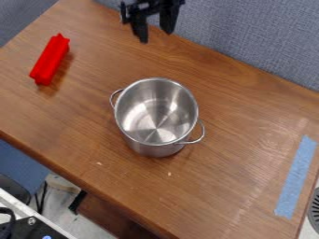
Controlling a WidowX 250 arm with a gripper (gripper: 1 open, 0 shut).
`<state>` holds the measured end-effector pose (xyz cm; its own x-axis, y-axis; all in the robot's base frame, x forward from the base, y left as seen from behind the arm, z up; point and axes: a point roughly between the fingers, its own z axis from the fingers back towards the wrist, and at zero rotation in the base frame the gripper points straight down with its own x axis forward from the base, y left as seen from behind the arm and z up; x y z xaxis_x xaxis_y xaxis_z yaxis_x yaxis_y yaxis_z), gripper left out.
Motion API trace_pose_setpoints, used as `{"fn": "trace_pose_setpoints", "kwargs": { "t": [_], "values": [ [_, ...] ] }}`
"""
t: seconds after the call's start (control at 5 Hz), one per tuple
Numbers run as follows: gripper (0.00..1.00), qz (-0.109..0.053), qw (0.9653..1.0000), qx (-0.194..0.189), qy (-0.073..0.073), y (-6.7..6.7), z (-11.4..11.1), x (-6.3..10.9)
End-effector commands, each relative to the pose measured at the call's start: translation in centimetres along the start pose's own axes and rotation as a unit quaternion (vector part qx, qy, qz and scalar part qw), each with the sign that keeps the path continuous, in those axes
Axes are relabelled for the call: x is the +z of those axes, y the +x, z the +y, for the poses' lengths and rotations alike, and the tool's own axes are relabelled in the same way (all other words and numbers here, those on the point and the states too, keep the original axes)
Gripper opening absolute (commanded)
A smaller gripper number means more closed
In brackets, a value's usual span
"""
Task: Move the red object from the metal pot to the table
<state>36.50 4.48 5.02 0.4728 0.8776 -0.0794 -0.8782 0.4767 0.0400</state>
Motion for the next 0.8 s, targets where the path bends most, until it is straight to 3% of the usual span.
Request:
{"fn": "trace_pose_setpoints", "kwargs": {
  "t": [0.0, 0.2, 0.4, 0.6],
  "values": [
    [1.0, 0.0, 0.998, 0.063, -0.002, -0.3, -0.7, 1.9],
    [1.0, 0.001, 0.9935, 0.114, 0.006, -0.6, -1.3, 1.9],
    [1.0, -0.004, 0.9974, 0.07, 0.02, 2.0, 2.0, 1.6],
    [1.0, 0.01, 0.9994, 0.005, 0.033, 5.2, 6.6, 1.8]
  ]
}}
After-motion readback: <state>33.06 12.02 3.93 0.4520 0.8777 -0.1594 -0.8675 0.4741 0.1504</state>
